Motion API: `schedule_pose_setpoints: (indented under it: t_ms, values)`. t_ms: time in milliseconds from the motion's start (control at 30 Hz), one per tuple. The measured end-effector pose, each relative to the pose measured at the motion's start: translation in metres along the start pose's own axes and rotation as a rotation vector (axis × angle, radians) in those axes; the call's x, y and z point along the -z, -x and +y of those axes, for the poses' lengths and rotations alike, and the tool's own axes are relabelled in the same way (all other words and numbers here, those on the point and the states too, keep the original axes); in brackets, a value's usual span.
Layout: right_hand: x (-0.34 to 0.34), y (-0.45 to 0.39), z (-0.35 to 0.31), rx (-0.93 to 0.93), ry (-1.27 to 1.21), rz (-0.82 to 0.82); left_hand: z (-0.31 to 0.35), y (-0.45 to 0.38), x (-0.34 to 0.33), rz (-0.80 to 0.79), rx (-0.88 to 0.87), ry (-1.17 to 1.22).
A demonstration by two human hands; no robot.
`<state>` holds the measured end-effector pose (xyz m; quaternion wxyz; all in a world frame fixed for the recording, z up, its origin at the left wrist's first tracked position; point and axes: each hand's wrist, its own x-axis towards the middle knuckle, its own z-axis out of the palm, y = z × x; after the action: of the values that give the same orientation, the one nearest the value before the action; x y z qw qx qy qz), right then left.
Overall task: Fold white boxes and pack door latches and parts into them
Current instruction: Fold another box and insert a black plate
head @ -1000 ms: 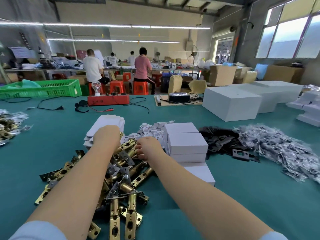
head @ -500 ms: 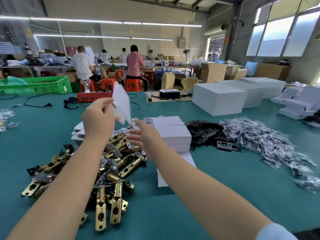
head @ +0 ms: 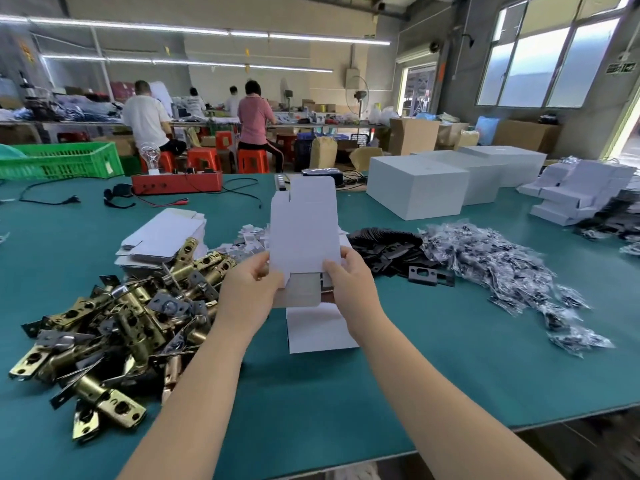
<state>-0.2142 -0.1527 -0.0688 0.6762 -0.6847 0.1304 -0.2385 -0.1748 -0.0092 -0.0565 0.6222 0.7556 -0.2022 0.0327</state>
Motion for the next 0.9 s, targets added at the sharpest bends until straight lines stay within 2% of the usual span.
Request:
schedule_pose_setpoints:
  t_ms: [167,333,467,633,733,900]
  values:
    - [0.013,0.006,0.011,0.06,0.061,0.01,-0.011,0.008,-0.02,-0.109,-0.081,-0.313]
    - [0.017,0.007,0.013,0.082,0.096,-0.087,-0.014,0.006,-0.021,-0.059,-0.172,-0.574]
    - [0.021,0.002,0.013,0.043,0.064,-0.157,-0.015,0.007,-0.018,-0.078,-0.09,-0.503]
    - [0.03,-0.01,0.005,-0.261,-0.183,-0.082,-0.013,0.01,-0.016,-0.149,-0.057,-0.386]
    - [0.04,-0.01,0.004,-0.203,-0.116,-0.131,-0.01,0.013,-0.021,-0.2,-0.065,-0.362]
    - [0.046,-0.003,0.007,-0.107,-0.084,-0.222,-0.008,0.019,-0.033,-0.194,-0.039,-0.331]
